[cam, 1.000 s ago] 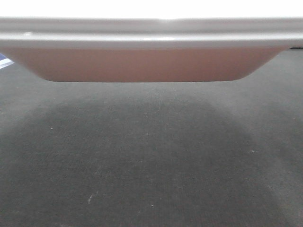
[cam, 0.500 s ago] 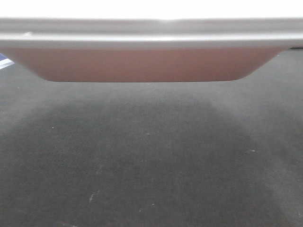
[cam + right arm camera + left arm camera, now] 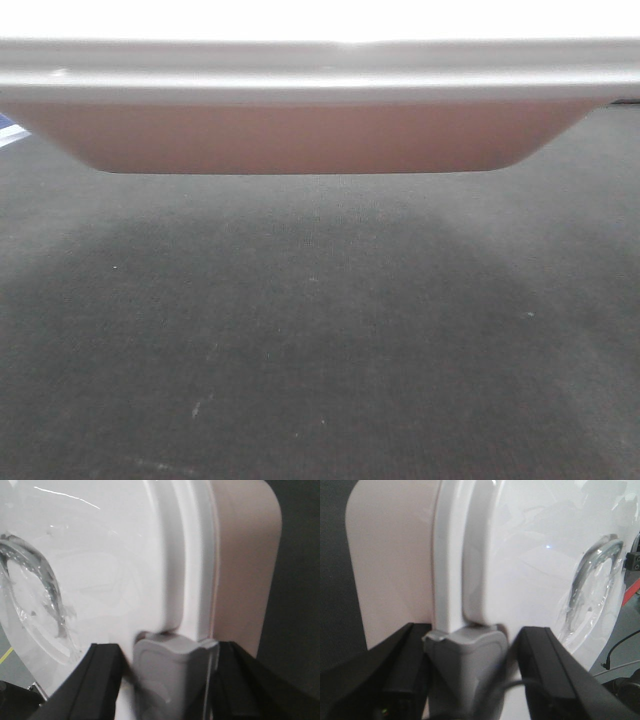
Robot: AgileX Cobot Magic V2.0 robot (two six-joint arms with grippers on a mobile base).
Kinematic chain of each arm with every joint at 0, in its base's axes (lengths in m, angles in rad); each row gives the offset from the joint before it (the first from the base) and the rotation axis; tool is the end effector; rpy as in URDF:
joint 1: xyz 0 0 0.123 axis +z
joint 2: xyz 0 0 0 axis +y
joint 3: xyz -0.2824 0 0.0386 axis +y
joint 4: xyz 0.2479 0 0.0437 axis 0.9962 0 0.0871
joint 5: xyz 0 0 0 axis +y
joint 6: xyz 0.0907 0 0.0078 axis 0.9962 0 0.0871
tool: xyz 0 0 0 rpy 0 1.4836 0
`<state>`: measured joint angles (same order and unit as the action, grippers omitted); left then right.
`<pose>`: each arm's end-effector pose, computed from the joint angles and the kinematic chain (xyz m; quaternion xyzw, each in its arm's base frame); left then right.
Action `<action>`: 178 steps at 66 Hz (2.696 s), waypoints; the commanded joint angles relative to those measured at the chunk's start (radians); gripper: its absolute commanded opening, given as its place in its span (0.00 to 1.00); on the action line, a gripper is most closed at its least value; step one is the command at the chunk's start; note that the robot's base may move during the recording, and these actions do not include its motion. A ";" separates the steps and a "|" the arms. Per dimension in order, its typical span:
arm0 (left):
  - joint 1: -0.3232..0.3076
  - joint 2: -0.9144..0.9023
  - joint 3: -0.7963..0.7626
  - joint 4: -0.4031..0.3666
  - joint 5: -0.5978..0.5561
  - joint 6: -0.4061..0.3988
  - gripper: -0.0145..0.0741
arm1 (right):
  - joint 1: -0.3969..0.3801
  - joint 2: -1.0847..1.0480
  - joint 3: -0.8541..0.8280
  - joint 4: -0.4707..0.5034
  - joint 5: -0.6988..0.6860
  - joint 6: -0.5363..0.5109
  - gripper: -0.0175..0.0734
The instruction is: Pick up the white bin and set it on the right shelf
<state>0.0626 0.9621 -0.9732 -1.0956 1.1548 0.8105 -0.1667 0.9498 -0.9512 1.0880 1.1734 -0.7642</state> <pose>0.1622 -0.0641 0.3889 0.2249 0.7986 -0.3742 0.4142 0.1636 0.0479 0.3834 -0.1684 0.8171 0.3646 0.4135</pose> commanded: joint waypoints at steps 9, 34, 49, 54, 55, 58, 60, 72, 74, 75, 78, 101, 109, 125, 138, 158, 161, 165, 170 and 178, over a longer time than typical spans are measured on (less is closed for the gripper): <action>-0.016 -0.022 -0.028 -0.164 0.120 0.012 0.44 | 0.010 -0.016 -0.028 0.201 0.048 -0.007 0.65; -0.016 -0.022 -0.028 -0.164 0.120 0.012 0.44 | 0.010 -0.016 -0.028 0.201 0.048 -0.007 0.65; -0.016 -0.035 -0.028 -0.164 0.122 0.012 0.44 | 0.010 -0.016 -0.028 0.201 0.048 -0.007 0.65; -0.016 -0.035 -0.028 -0.164 0.122 0.012 0.44 | 0.010 -0.016 -0.028 0.201 0.048 -0.007 0.65; -0.016 -0.035 -0.028 -0.164 0.122 0.012 0.44 | 0.010 -0.016 -0.028 0.201 0.048 -0.007 0.65; -0.016 -0.035 -0.028 -0.164 0.122 0.012 0.44 | 0.010 -0.016 -0.028 0.201 0.048 -0.007 0.65; -0.016 -0.035 -0.028 -0.164 0.122 0.012 0.44 | 0.010 -0.016 -0.028 0.201 0.048 -0.007 0.65; -0.016 -0.033 -0.028 -0.164 0.122 0.012 0.44 | 0.010 -0.016 -0.028 0.201 0.048 -0.007 0.65; -0.016 -0.033 -0.028 -0.164 0.122 0.012 0.44 | 0.010 -0.016 -0.028 0.201 0.048 -0.007 0.65; -0.016 -0.033 -0.028 -0.164 0.122 0.012 0.44 | 0.010 -0.016 -0.028 0.201 0.048 -0.007 0.65; -0.016 -0.033 -0.028 -0.164 0.122 0.012 0.44 | 0.010 -0.016 -0.028 0.201 0.048 -0.007 0.65; -0.016 -0.033 -0.028 -0.164 0.122 0.012 0.44 | 0.010 -0.016 -0.028 0.201 0.048 -0.007 0.62; -0.016 -0.033 -0.028 -0.164 0.122 0.012 0.44 | 0.010 -0.016 -0.028 0.201 0.048 -0.007 0.62; -0.016 -0.033 -0.028 -0.164 0.122 0.012 0.44 | 0.010 -0.016 -0.028 0.201 0.048 -0.007 0.62; -0.016 -0.033 -0.028 -0.164 0.122 0.012 0.44 | 0.010 -0.016 -0.028 0.201 0.048 -0.007 0.62; -0.016 -0.033 -0.028 -0.164 0.122 0.012 0.44 | 0.010 -0.016 -0.028 0.201 0.048 -0.007 0.62; -0.016 -0.033 -0.028 -0.164 0.122 0.012 0.44 | 0.010 -0.016 -0.028 0.201 0.048 -0.007 0.62; -0.016 -0.033 -0.028 -0.164 0.122 0.012 0.44 | 0.010 -0.016 -0.028 0.201 0.048 -0.007 0.62; -0.016 -0.033 -0.028 -0.164 0.122 0.012 0.44 | 0.010 -0.016 -0.028 0.201 0.048 -0.007 0.62; -0.016 -0.033 -0.028 -0.164 0.122 0.012 0.44 | 0.010 -0.016 -0.028 0.201 0.048 -0.007 0.62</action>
<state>0.0626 0.9476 -0.9694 -1.0938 1.1531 0.8087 -0.1667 0.9498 -0.9512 1.0898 1.1729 -0.7642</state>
